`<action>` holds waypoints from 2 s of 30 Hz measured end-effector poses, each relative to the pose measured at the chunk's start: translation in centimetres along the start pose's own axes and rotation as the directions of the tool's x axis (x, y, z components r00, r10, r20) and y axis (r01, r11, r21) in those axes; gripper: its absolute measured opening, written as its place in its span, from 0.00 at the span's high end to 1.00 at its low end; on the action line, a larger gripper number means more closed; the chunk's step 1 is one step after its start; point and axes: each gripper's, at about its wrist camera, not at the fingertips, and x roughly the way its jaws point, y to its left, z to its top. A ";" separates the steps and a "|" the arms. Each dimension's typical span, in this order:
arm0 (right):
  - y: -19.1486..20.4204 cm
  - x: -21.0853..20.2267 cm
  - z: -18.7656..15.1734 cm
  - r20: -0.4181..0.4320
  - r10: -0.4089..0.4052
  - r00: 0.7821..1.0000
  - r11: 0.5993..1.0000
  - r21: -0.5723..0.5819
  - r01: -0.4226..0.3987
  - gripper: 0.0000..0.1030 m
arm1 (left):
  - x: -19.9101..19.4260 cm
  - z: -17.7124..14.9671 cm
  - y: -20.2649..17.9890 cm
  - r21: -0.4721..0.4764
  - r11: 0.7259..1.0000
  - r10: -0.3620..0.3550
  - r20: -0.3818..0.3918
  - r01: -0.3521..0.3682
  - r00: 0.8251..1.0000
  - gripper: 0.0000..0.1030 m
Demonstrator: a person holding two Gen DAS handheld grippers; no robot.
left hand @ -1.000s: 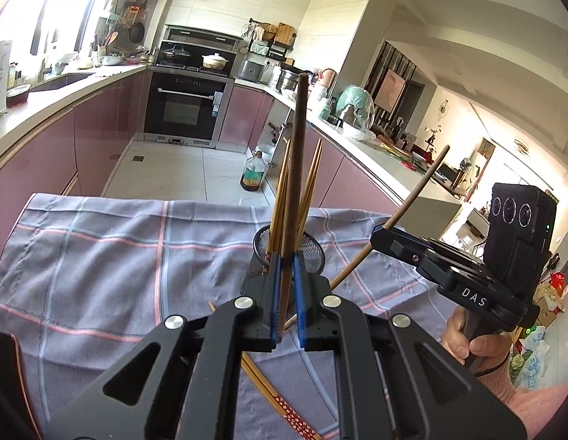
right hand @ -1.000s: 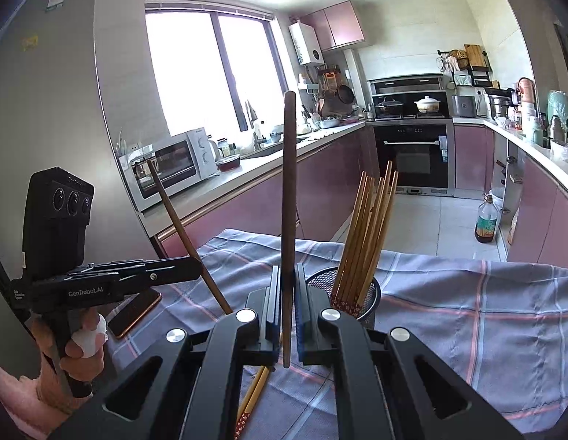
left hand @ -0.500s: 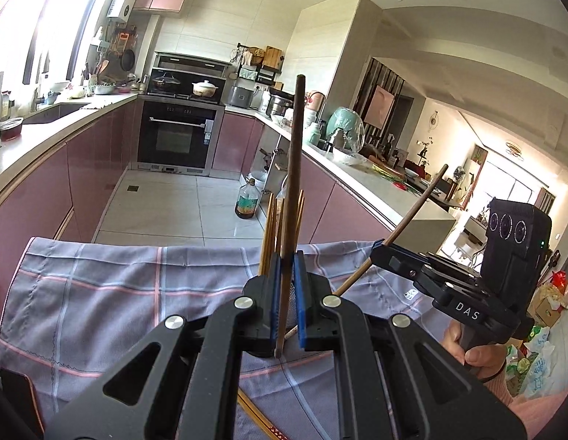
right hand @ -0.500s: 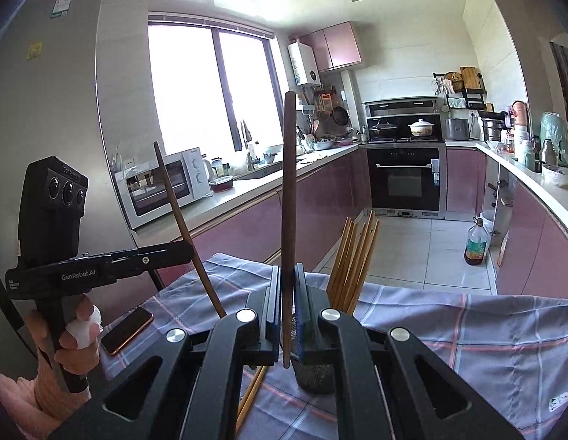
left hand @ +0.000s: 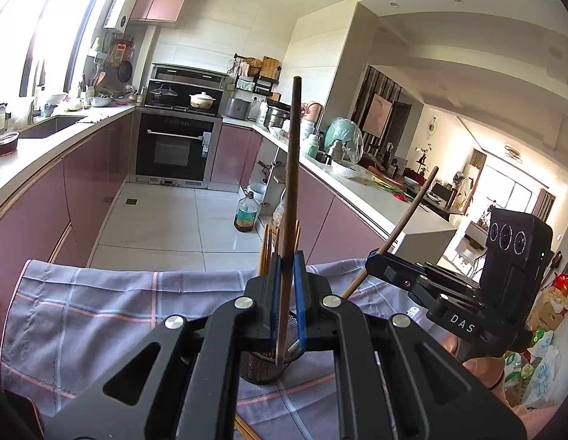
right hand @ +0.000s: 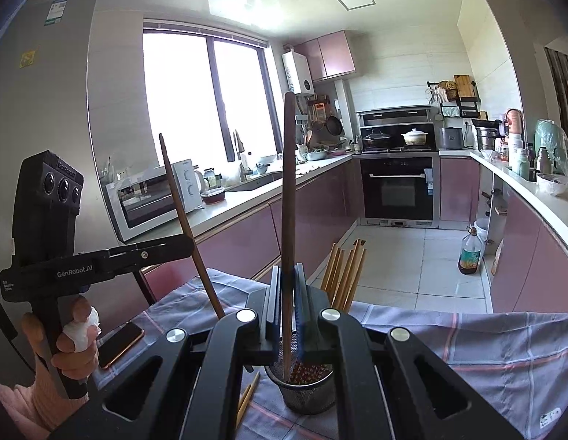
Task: Organize utensils
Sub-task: 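Carry the left tool's upright chopstick into the cup while the right tool lowers its own, then open the left tool over the cup while the right tool releases its chopstick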
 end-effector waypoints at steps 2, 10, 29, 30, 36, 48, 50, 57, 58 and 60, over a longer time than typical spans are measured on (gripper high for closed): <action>0.0 0.2 -0.1 -0.001 -0.007 1.000 1.000 -0.001 0.007 0.95 | 0.4 0.2 -0.1 0.002 1.000 -0.002 0.000 0.002 1.000 0.93; -0.7 2.0 -0.6 -0.044 -0.021 0.999 1.000 0.008 0.022 0.95 | 2.7 -0.6 0.4 -0.008 1.000 0.004 -0.053 -0.005 0.999 0.93; -1.0 5.4 -2.5 -0.185 -0.033 0.982 0.999 0.010 0.036 0.95 | 7.1 -3.2 1.5 0.028 0.999 0.041 -0.196 -0.036 0.980 0.93; -1.0 5.5 -2.6 -0.189 -0.034 0.981 0.999 0.011 0.037 0.95 | 7.2 -3.3 1.6 0.029 0.999 0.043 -0.202 -0.038 0.978 0.93; -1.5 6.5 -3.0 -0.228 -0.035 0.973 0.999 0.028 0.042 0.95 | 8.3 -3.7 1.8 0.042 0.998 0.048 -0.244 -0.038 0.969 0.93; -2.5 7.9 -3.5 -0.254 -0.067 0.965 0.995 0.056 0.084 0.92 | 10.4 -4.6 2.8 0.034 0.998 0.063 -0.284 -0.055 0.957 0.90; -2.5 7.9 -3.6 -0.255 -0.067 0.965 0.995 0.058 0.084 0.92 | 10.4 -4.8 2.9 0.030 0.998 0.064 -0.283 -0.058 0.957 0.89; -2.2 7.7 -4.0 -0.257 -0.058 0.965 0.995 0.064 0.076 0.87 | 9.6 -5.5 2.7 0.039 0.996 0.083 -0.265 -0.075 0.961 0.81; -2.0 7.6 -4.0 -0.256 -0.055 0.965 0.995 0.063 0.073 0.86 | 9.4 -5.7 2.6 0.040 0.996 0.087 -0.261 -0.079 0.961 0.80; -1.8 7.3 -4.3 -0.250 -0.054 0.967 0.996 0.058 0.071 0.79 | 9.1 -6.1 2.6 0.040 0.995 0.095 -0.256 -0.088 0.962 0.75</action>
